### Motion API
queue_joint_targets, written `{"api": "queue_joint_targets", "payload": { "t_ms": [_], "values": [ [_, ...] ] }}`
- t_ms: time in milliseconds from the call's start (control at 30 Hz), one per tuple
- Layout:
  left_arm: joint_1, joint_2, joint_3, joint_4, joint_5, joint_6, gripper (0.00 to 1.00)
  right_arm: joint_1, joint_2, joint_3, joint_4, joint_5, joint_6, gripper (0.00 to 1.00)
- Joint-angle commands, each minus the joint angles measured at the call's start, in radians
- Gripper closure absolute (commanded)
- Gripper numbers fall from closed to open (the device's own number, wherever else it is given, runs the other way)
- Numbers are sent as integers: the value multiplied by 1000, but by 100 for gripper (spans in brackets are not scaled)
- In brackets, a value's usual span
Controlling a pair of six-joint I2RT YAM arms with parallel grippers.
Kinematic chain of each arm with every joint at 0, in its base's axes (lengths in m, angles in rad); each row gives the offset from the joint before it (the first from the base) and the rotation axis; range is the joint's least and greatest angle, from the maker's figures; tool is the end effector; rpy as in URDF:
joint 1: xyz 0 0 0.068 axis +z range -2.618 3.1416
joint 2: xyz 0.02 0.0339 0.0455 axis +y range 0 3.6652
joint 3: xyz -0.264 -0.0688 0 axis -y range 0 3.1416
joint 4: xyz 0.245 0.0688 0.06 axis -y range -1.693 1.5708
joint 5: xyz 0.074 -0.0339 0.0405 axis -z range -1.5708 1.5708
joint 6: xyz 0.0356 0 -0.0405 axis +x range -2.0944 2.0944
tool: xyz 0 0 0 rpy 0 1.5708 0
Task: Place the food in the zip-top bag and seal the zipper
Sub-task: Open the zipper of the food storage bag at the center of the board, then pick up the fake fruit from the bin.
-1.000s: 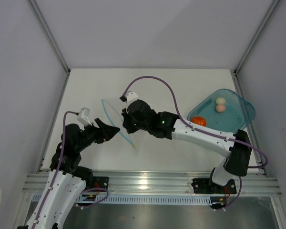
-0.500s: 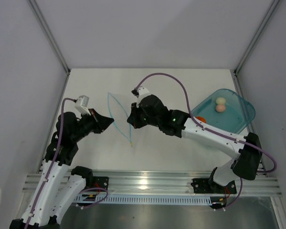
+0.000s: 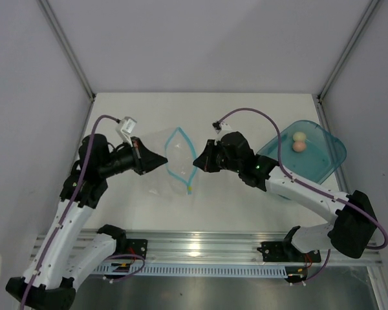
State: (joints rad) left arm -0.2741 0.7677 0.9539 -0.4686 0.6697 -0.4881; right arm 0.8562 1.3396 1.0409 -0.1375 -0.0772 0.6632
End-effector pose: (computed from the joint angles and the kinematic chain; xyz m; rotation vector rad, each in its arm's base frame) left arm 0.1457 -0.0639 0.3728 0.2885 1.9271 -1.1356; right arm 0.2014 0.2364 0.3095 -0.2617 2.1501 1.0108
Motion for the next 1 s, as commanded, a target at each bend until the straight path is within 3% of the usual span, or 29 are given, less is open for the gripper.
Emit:
{"api": "queue_joint_targets", "payload": {
  "t_ms": [0, 133, 200, 233, 267, 333, 400, 567, 733, 967],
  "values": [
    [-72, 77, -82, 41, 28, 2, 99, -6, -14, -21, 12, -15, 21, 100],
    [-138, 131, -150, 110, 8, -20, 100, -8, -32, -41, -57, 10, -2, 97],
    [-157, 140, -165, 158, -8, -40, 99, -13, -72, -50, -88, 30, -17, 78],
    [-158, 146, -181, 172, -12, -44, 99, -14, -86, -50, -129, 54, -34, 57],
    [-158, 148, -185, 185, -15, -55, 100, -17, -103, -48, -154, 71, -39, 46],
    [-158, 151, -187, 206, -16, -58, 99, -37, -167, -42, -206, 114, -43, 31],
    [-158, 153, -169, 200, -27, -49, 99, -66, -245, -42, -264, 152, -50, 22],
    [-158, 159, -139, 180, -39, -26, 99, -152, -387, -50, -414, 284, 1, 9],
    [-158, 156, -159, 195, -24, -35, 99, -334, -442, -93, -497, 353, 19, 1],
    [-158, 136, -193, 232, 4, -58, 99, -727, -369, -197, -447, 90, 7, 1]
  ]
}}
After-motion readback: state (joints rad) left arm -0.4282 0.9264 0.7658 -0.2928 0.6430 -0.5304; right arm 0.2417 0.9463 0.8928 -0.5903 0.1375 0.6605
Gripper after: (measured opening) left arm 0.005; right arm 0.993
